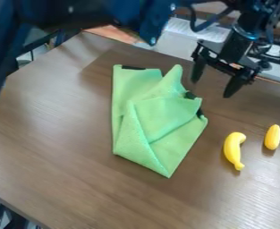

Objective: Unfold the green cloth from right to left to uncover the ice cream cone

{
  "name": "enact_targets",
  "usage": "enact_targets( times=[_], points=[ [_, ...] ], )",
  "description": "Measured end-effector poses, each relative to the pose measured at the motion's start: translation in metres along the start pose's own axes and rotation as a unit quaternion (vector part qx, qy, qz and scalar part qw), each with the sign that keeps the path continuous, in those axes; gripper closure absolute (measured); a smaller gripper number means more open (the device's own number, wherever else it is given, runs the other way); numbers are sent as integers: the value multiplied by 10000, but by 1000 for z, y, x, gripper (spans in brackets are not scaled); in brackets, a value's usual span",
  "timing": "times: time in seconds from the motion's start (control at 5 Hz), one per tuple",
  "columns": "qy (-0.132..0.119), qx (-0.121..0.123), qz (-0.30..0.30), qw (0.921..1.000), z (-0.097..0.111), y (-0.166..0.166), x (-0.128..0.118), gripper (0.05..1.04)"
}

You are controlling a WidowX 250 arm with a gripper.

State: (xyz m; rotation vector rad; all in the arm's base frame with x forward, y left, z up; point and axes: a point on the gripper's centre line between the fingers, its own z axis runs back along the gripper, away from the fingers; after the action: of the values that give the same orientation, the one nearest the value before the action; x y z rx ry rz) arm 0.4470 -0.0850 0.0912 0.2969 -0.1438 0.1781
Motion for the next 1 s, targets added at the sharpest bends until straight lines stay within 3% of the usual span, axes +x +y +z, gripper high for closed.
enact_targets(
  times=[0.6,1.0],
  points=[
    [174,-34,-31,9998,-9,-9,-3,83],
    [378,-62,141,9992,-26,6,-3,89]
  ],
)
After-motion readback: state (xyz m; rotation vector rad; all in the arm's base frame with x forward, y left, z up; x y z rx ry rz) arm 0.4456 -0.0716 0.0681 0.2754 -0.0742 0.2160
